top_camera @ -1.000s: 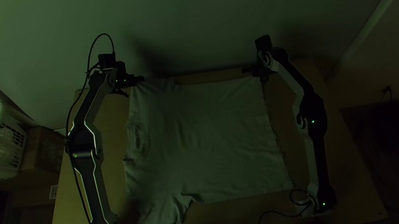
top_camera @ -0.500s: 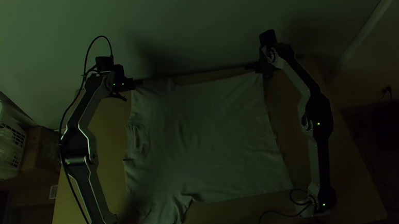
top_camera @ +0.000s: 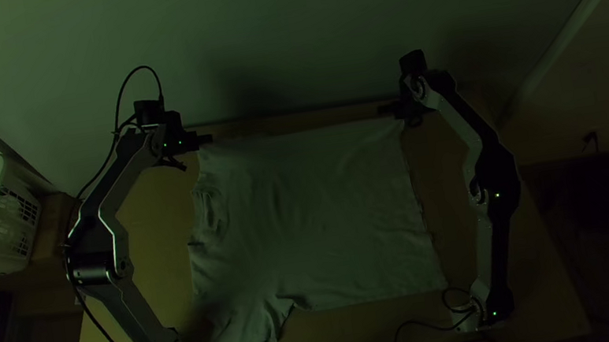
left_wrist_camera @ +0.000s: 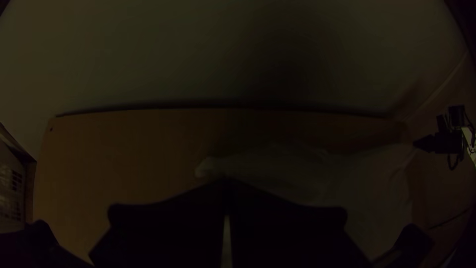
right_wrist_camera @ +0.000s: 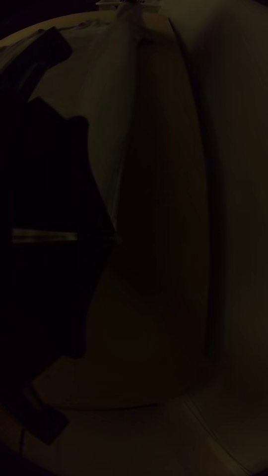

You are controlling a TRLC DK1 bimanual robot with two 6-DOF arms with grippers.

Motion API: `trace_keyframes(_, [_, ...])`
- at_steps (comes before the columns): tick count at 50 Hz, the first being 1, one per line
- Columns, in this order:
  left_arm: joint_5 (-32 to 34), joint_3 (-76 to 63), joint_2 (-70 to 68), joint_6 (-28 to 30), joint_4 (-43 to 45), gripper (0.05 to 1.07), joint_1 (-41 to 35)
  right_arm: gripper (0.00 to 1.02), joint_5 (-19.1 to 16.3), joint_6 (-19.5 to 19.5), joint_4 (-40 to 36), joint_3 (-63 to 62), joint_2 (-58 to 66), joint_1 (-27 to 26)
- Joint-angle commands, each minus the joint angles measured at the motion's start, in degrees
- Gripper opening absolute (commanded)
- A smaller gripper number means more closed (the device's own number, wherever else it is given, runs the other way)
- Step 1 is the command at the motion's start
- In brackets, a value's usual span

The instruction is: Fold the t-shirt

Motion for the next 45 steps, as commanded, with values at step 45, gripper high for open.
trace_keyframes(45, [-0.3,-31.8,-25.8,-2.2,4.7,0.08,-0.7,0.02,0.9,-3.8,8.9,-35.4,-24.6,0.8])
